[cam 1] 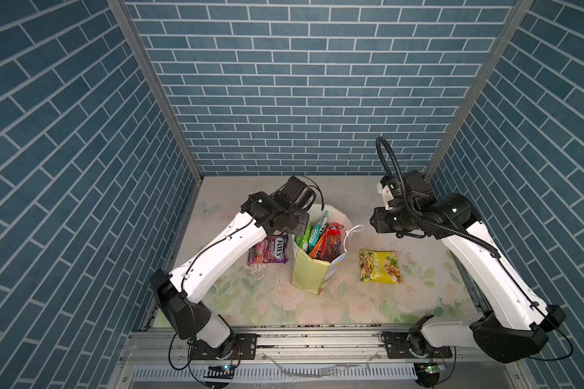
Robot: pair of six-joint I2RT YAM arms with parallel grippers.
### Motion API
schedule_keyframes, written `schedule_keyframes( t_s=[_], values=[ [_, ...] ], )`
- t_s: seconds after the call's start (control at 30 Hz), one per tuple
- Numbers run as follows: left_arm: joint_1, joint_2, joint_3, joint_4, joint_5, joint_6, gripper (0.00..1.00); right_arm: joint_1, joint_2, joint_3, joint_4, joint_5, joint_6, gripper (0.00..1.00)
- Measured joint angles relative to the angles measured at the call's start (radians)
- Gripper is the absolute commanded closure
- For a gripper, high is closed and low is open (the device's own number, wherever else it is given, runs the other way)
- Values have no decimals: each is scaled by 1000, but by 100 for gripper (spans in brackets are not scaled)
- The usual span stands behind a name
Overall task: Take the snacks out of the paper bag
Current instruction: Rotate the paper bag at the center of the table.
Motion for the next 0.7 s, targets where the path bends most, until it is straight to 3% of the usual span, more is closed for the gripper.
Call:
schedule_keyframes(
  t_s=[0.37, 0.57, 0.7],
  values=[
    [30, 243, 337, -55, 13, 182, 100, -28, -2, -30, 13, -27, -15, 71],
    [-14, 238, 339, -51, 52, 214, 100, -30, -51, -103, 57, -100, -14, 71],
    [-53, 180, 266, -19, 82, 203, 100, -31, -108, -154, 117, -195, -1, 73]
  ],
)
